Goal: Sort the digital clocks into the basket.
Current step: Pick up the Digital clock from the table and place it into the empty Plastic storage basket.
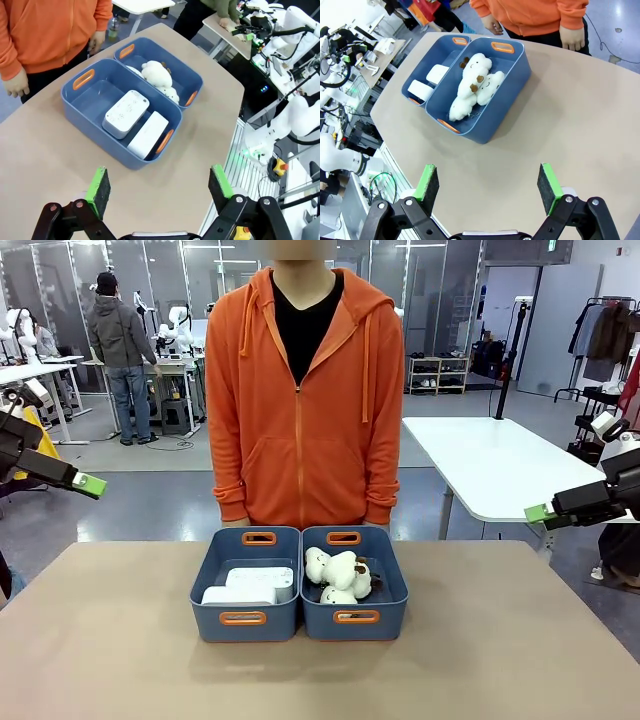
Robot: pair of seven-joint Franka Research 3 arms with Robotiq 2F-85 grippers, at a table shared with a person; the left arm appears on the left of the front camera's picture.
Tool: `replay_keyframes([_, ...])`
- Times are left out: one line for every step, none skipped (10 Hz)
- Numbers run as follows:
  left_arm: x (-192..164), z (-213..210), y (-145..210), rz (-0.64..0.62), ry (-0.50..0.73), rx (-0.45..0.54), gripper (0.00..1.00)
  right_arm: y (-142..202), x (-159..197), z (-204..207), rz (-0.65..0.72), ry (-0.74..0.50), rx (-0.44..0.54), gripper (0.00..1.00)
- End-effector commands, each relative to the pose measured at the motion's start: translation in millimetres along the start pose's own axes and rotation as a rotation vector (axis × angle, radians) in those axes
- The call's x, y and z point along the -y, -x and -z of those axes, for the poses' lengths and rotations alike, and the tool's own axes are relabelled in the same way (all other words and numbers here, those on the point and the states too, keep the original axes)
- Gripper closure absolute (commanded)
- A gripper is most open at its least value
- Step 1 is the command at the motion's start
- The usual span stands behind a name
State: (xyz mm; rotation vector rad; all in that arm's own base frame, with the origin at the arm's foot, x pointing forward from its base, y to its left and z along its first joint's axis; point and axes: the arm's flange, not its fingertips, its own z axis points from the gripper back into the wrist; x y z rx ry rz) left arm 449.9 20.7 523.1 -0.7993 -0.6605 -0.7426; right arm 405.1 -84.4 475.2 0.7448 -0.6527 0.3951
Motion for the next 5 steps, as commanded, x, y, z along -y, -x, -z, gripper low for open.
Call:
replay_keyframes([-0.1, -2.1, -1.5, 0.007, 0.007, -0.002, 0.0, -4.0, -1.0, -3.3, 0.021, 0.001, -0.021, 0.0])
replay_keyframes([-0.1, -2.1, -1.5, 0.007, 0.007, -0.002, 0.0, -4.0, -1.0, -3.3, 0.021, 0.001, -0.021, 0.0])
replay_keyframes([-0.1, -2.1, -1.5, 0.007, 0.007, -0.002, 0.0, -4.0, -1.0, -3.3, 0.021, 0.001, -0.021, 0.0])
replay_keyframes([-0.1, -2.1, -1.5, 0.007, 0.007, -0.002, 0.0, -4.0, -1.0, -3.3, 0.021, 0.001, -0.021, 0.0])
replay_keyframes([-0.1, -2.1, -1.5, 0.007, 0.007, -0.002, 0.0, -4.0, -1.0, -3.3, 0.021, 0.001, -0.021, 0.0])
